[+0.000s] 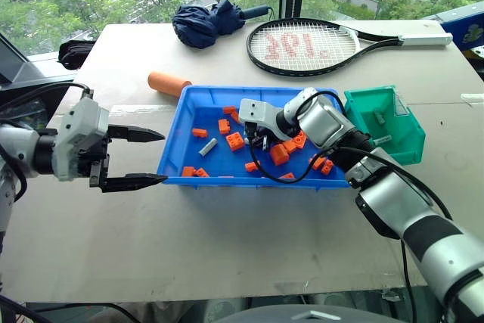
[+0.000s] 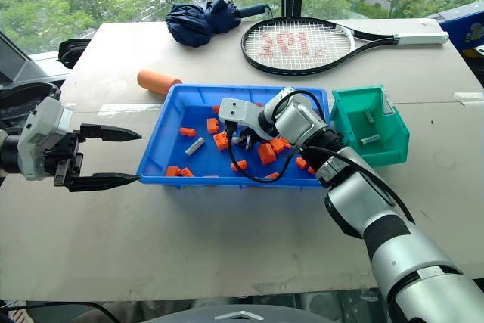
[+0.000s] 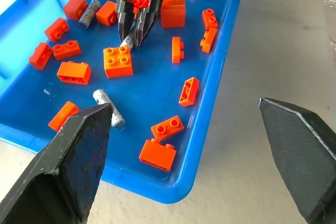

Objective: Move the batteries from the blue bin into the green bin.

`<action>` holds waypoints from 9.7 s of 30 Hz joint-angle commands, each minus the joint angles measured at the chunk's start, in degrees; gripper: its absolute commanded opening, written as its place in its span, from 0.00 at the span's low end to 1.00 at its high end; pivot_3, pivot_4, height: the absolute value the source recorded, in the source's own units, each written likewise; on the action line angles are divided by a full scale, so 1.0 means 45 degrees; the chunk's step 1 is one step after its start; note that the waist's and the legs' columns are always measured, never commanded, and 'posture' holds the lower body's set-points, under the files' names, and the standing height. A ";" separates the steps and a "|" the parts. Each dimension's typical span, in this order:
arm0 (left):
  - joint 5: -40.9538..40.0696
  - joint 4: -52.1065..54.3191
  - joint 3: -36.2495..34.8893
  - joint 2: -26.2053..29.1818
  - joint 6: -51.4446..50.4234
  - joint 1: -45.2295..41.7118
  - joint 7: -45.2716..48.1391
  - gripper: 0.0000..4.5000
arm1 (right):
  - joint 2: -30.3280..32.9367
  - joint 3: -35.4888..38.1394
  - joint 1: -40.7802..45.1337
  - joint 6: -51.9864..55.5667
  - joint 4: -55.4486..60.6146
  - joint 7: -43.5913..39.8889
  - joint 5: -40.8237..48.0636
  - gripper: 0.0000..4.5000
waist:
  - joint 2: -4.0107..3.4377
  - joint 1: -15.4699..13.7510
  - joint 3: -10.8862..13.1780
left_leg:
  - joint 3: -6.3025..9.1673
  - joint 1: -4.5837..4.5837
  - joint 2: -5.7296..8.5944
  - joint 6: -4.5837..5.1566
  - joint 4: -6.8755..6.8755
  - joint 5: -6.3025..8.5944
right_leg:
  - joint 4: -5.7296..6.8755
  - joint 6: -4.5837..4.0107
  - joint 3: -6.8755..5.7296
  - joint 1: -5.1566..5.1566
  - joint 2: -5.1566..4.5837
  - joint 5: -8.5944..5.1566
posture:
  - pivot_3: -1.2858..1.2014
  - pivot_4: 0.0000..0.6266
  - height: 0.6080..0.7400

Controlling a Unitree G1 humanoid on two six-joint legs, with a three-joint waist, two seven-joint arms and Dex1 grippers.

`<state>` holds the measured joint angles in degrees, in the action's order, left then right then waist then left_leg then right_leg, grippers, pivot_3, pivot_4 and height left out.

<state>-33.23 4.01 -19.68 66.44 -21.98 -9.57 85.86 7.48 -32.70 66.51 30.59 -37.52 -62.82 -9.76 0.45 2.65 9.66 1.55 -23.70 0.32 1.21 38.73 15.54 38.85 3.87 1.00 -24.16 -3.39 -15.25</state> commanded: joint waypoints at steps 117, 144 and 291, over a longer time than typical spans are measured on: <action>0.0065 0.1217 -0.0692 -0.0394 -0.1751 -0.1057 -0.3229 1.00 | 0.0670 0.2317 -0.0772 0.1041 0.0912 0.1261 0.1376 0.01 | 0.0019 -0.0028 0.0017 | -0.0017 -0.0016 -0.0074 0.0001 0.0071 0.0001 | 0.0008 -0.0016 0.0042 0.0001 0.0069 0.0006 | 0.52 0.24 1.00; 0.0120 0.0930 -0.0170 -0.0308 -0.1540 -0.1523 -0.3052 1.00 | 0.0515 0.2783 -0.1069 0.0834 0.0469 0.2787 0.1277 0.62 | 0.0017 -0.0028 0.0020 | -0.0021 -0.0024 -0.0073 0.0001 0.0071 0.0001 | 0.0005 -0.0016 0.0044 -0.0004 0.0070 0.0006 | 0.52 0.24 1.00; 0.7242 -0.6129 0.8324 -0.4025 0.0562 -0.8966 -0.1128 1.00 | 0.6403 0.7761 -0.9457 0.4431 1.6413 0.3895 0.9095 0.91 | 0.0027 -0.0253 0.0030 | 0.0001 -0.0027 -0.0025 0.0070 0.0127 0.0037 | 0.0014 -0.0020 0.0025 0.0033 0.0090 0.0011 | 0.52 0.24 1.00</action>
<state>-1.96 -25.21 17.74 47.77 -18.80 -49.25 80.95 35.77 0.83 23.81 52.56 33.75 -44.66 29.88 0.57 1.51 9.79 1.57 -23.82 0.21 1.53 39.33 15.70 38.92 3.78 1.10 -23.99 -2.98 -15.20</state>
